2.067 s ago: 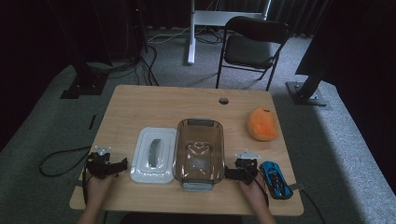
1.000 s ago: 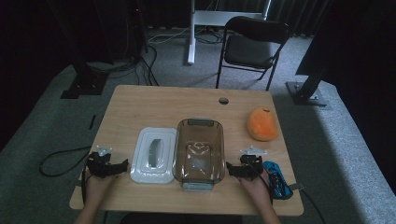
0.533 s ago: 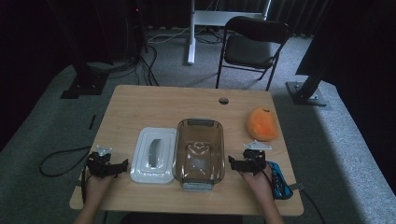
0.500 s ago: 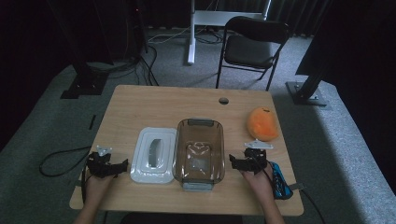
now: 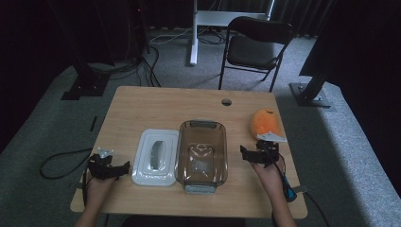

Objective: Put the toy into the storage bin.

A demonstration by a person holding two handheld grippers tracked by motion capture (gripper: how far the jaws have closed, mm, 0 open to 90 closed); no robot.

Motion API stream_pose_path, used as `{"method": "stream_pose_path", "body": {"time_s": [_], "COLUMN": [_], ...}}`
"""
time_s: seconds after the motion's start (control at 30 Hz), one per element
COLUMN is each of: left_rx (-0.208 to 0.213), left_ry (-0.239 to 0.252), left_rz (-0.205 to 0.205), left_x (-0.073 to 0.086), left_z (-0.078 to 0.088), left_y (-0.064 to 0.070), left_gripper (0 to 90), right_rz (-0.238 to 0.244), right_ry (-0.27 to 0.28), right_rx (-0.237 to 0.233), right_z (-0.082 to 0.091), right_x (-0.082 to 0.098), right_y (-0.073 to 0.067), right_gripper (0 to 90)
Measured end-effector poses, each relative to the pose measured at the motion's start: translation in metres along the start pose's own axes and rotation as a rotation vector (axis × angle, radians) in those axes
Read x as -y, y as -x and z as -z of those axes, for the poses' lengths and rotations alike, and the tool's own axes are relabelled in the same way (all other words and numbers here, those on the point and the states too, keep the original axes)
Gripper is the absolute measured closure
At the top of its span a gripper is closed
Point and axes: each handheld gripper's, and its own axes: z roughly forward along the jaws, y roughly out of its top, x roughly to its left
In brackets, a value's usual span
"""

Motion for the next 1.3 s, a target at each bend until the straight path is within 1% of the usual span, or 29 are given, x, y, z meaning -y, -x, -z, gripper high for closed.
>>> {"method": "stream_pose_path", "body": {"time_s": [0.17,0.27,0.4,0.57,0.63,0.67,0.73,1.0,1.1,1.17,1.2,1.3], "left_rx": [0.000,0.000,0.000,0.000,0.000,0.000,0.000,0.000,0.000,0.000,0.000,0.000], "left_ry": [0.000,0.000,0.001,0.000,0.000,0.002,0.002,0.002,0.002,0.002,0.002,0.002], "left_rz": [0.000,0.000,0.000,0.000,0.000,0.000,0.001,0.000,0.000,0.001,0.001,0.001], "left_x": [0.000,0.000,0.000,0.000,0.000,0.000,0.000,0.000,0.000,0.000,0.000,0.000], "left_z": [0.000,0.000,0.000,0.000,0.000,0.000,0.000,0.000,0.000,0.000,0.000,0.000], "left_y": [0.000,0.000,0.000,0.000,0.000,0.000,0.000,0.000,0.000,0.000,0.000,0.000], "left_gripper": [0.3,0.2,0.2,0.2,0.2,0.2,0.2,0.3,0.2,0.3,0.2,0.2], "right_rz": [-0.029,-0.034,-0.046,-0.073,-0.076,-0.082,-0.078,-0.104,-0.118,-0.135,-0.138,-0.151], "right_ry": [0.011,0.015,0.018,0.024,0.028,0.028,0.029,0.026,0.022,0.018,0.018,0.011], "right_rx": [0.014,0.029,0.057,0.071,0.076,0.078,0.098,0.109,0.110,0.110,0.118,0.120], "right_z": [0.001,-0.001,-0.002,-0.005,-0.006,-0.007,-0.008,-0.011,-0.014,-0.018,-0.019,-0.022], "right_x": [-0.007,-0.011,-0.016,-0.021,-0.022,-0.025,-0.029,-0.038,-0.040,-0.041,-0.041,-0.042], "right_y": [0.011,0.017,0.025,0.034,0.036,0.039,0.043,0.055,0.061,0.065,0.067,0.071], "right_gripper": [10.6,10.6,10.6,10.6,10.6,10.6,10.6,10.6,10.6,10.6,10.6,10.6]}}
